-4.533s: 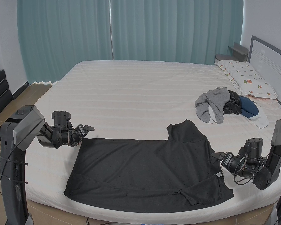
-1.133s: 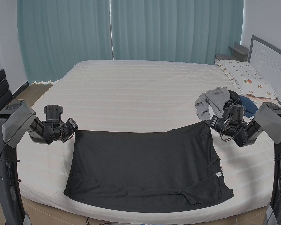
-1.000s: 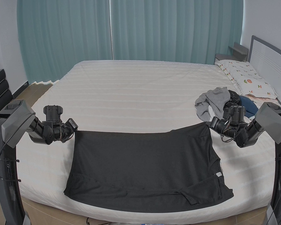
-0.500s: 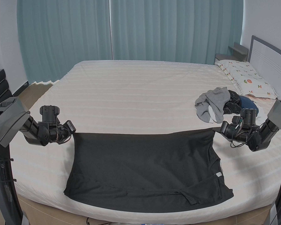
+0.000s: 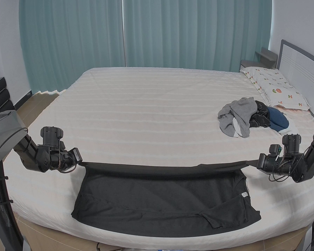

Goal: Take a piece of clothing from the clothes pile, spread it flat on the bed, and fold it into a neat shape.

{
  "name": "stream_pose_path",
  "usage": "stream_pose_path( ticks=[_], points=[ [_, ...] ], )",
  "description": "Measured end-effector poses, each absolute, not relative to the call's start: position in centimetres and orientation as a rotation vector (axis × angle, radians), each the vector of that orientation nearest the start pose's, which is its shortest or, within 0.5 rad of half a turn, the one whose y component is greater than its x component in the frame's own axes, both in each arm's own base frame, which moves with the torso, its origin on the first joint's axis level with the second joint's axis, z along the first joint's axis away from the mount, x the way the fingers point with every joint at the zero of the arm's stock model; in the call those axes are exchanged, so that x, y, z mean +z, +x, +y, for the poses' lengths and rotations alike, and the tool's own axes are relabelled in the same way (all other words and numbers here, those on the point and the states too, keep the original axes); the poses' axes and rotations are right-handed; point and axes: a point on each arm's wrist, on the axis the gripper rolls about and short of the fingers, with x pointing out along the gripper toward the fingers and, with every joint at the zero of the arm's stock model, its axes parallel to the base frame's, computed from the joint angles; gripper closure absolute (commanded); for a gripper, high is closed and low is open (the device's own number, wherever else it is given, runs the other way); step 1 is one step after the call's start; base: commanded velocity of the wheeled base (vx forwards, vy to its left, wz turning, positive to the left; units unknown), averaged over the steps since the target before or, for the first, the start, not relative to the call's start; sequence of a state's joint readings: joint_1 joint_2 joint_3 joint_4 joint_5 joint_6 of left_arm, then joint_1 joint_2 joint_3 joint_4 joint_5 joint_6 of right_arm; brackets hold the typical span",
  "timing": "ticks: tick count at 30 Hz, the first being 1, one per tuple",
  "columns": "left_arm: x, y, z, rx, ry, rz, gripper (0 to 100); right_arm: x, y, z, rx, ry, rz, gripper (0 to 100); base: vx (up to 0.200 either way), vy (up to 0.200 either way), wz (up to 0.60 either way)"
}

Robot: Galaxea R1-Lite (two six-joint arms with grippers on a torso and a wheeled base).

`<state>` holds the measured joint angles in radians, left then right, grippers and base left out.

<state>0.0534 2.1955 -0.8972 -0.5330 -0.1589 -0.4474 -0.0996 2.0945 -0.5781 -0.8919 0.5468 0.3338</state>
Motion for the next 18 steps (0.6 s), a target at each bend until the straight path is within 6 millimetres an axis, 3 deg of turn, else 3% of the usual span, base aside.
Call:
stream_pose_path(
  ticks=[8, 18],
  points=[
    [1.2, 34.3, 1.3, 0.089, -0.451, 0.859, 100, 1.4, 28.9, -1.8, 0.360, 0.411, 0.745, 100, 0.000, 0.000, 0.00],
    [-0.1, 32.0, 0.8, 0.098, -0.439, 0.948, 100, -0.7, 27.8, -1.8, 0.376, 0.338, 0.819, 100, 0.000, 0.000, 0.00]
  ],
)
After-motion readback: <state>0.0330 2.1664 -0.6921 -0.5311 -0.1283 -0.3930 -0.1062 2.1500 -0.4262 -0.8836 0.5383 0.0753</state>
